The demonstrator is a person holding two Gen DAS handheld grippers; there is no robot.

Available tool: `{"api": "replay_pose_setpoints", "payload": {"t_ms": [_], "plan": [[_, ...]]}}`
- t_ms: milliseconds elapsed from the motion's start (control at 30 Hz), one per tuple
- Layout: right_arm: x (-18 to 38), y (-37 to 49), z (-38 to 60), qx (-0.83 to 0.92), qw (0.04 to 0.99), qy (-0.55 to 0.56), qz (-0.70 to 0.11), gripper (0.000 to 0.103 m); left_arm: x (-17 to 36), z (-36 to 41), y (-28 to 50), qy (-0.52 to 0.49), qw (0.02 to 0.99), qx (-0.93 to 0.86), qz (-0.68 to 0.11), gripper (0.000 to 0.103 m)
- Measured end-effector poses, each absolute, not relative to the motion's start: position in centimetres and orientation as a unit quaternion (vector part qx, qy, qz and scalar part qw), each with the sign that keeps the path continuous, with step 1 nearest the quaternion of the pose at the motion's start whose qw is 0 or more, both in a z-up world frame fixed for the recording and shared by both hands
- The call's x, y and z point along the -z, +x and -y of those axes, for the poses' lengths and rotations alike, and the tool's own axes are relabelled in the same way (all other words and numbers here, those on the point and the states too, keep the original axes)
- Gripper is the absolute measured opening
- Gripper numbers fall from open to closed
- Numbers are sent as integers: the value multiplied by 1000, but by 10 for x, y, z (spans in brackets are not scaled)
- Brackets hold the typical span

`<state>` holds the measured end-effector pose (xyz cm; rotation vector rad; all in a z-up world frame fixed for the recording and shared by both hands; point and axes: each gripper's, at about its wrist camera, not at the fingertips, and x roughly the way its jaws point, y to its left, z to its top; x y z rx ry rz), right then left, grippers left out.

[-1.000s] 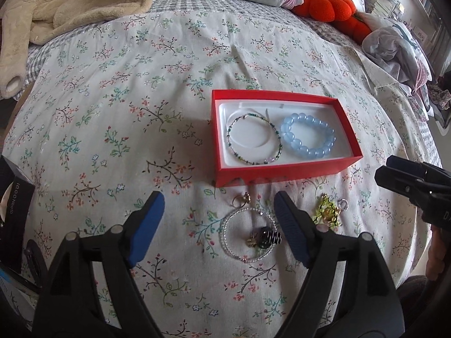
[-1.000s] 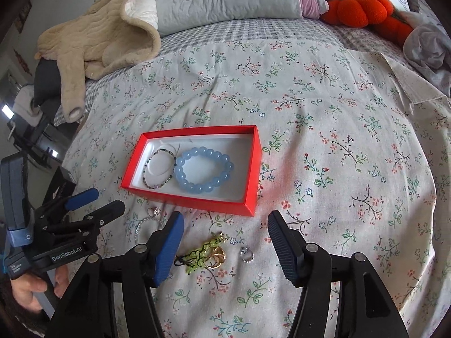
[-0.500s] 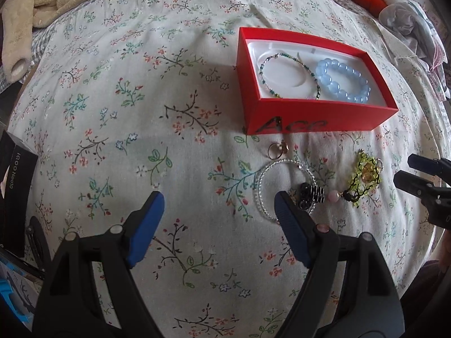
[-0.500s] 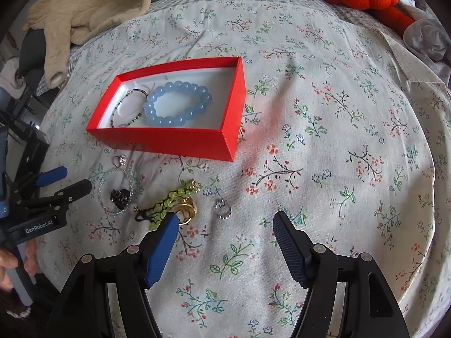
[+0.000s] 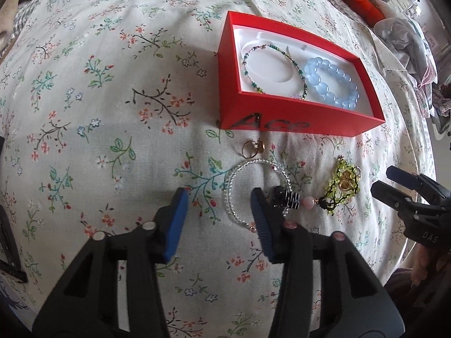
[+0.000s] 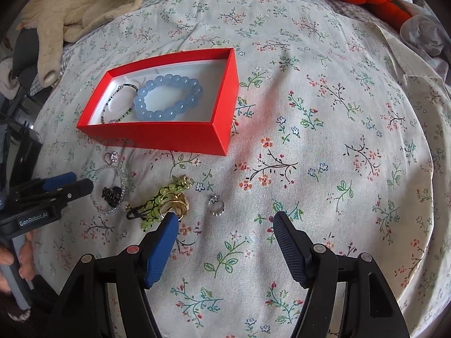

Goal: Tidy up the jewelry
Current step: 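Grasp the pearl bracelet with the left gripper while the right grasps the green beaded bracelet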

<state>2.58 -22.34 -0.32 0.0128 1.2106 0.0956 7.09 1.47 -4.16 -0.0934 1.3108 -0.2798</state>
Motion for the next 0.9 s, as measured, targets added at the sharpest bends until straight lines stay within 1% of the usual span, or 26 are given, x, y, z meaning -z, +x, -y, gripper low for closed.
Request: {"api": "replay_pose_setpoints", "payload": {"t_ms": [200,300,333,367,900], "plan": [[1,26,222,-45,822,9,-567,71,48,-7,71,-31,781,125,-611,30],[0,27,223,-44,823,13,-566,71,50,-6,75,-20,784,119,-609,18],[0,28,223,-44,823,13,-566,71,50,-5,76,-16,785,119,-608,16],[-1,28,222,-44,823,14,-566,71,50,-4,77,-17,785,122,-607,6],[3,45,197,-64,818,29,-572,71,9,-14,62,-62,809,151,-564,5]]}}
